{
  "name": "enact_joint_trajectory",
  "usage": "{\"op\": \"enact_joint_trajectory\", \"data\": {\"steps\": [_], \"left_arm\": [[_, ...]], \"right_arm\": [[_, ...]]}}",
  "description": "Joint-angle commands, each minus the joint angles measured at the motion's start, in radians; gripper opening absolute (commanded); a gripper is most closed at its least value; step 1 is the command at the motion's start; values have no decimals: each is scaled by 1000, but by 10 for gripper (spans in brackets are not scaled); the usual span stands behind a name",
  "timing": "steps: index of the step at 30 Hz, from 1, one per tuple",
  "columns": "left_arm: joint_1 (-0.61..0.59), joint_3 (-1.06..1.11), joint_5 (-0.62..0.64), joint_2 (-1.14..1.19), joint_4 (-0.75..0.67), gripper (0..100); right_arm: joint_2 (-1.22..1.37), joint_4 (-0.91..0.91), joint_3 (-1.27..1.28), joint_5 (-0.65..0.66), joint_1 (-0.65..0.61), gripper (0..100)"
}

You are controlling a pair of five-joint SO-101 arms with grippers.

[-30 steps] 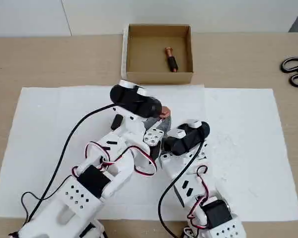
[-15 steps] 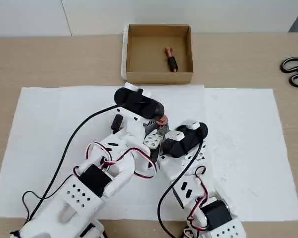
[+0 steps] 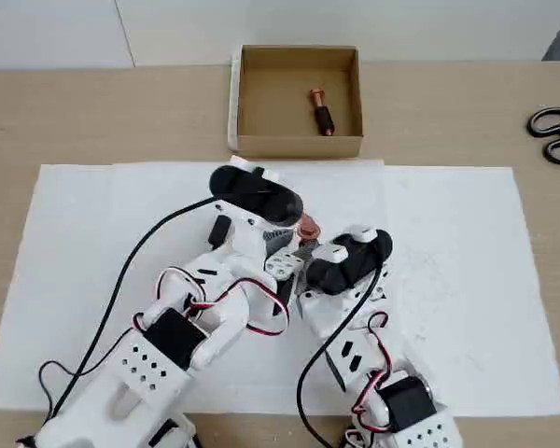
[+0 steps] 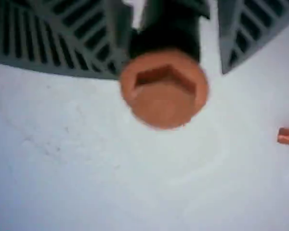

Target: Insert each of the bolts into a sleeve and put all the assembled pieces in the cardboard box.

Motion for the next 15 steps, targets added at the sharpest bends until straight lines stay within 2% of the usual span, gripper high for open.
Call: {"op": "enact_joint_trajectory", "data": {"steps": [1, 5, 8, 15], "left_arm": [[-3, -44, -3, -12, 6, 170], [-3, -54, -3, -18, 28, 170], [-6, -114, -3, -18, 97, 170], [-152, -309, -8, -18, 301, 173]], "right_arm": [[-8, -27, -12, 0, -5, 3], [-8, -27, -12, 0, -5, 3], [-8, -27, -12, 0, -5, 3], [-8, -27, -12, 0, -2, 3]]}}
